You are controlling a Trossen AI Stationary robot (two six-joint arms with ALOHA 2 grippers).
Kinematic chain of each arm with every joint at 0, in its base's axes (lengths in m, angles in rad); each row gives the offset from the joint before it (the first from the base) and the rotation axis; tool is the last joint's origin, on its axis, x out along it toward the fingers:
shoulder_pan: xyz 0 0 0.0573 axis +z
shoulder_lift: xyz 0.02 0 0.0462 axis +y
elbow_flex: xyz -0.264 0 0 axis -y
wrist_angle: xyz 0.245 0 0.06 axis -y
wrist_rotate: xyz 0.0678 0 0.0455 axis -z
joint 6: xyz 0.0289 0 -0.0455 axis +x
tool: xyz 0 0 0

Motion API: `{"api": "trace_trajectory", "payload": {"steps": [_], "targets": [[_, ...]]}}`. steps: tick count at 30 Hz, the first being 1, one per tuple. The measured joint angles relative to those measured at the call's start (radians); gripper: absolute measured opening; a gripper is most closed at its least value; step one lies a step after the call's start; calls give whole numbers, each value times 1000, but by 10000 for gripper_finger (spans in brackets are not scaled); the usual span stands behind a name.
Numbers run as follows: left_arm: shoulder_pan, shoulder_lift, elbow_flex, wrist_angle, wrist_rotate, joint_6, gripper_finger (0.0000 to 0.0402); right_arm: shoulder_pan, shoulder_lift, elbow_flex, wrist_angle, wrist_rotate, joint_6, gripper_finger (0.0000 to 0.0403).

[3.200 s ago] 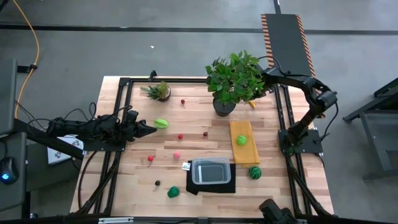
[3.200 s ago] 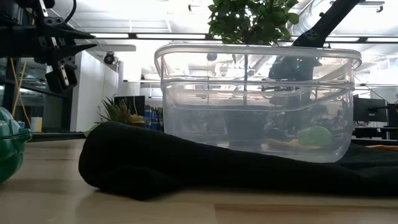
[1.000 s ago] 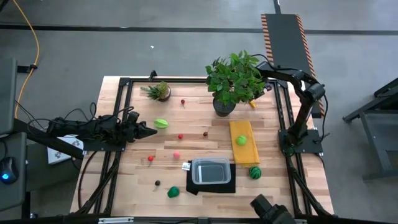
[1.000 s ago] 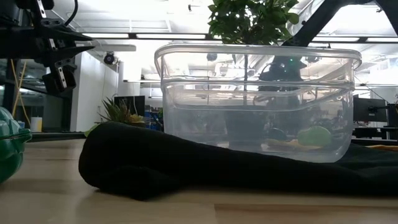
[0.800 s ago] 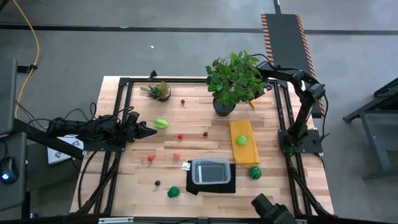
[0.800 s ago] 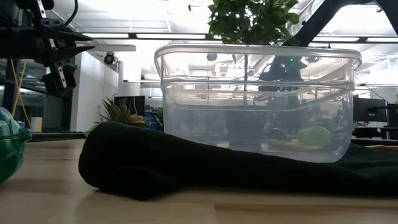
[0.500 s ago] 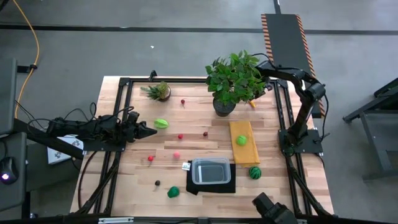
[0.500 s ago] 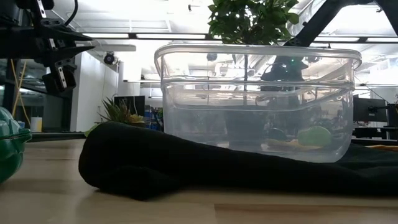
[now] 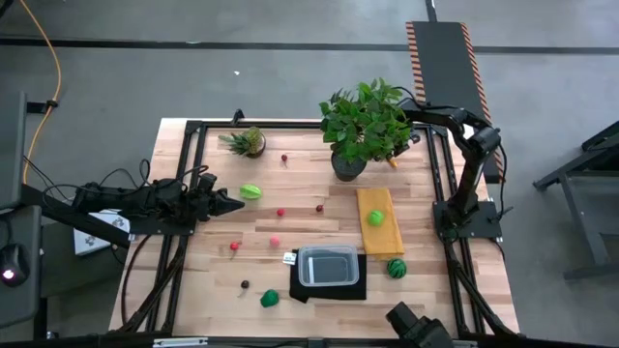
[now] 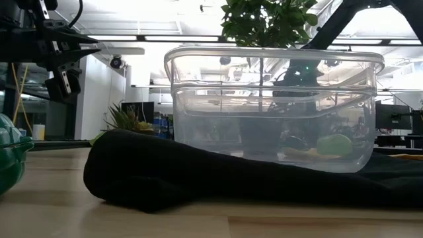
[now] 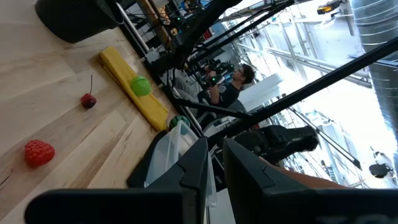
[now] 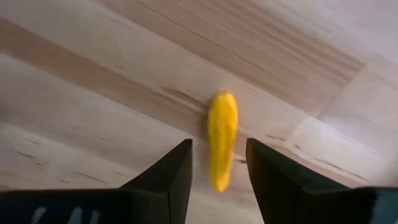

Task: Pick and placing Produce into tupperware
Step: Put the corn into the transparent bin

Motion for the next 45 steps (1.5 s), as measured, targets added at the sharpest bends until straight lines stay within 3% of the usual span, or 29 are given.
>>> {"api": "trace_trajectory", "payload": {"steps": [24,45], "targets": [[0,0,0,0,0,0,42,-11,0,0,14,-67,13,142],[0,0,0,0,0,0,42,-13,0,0,6,19,1,142]]}}
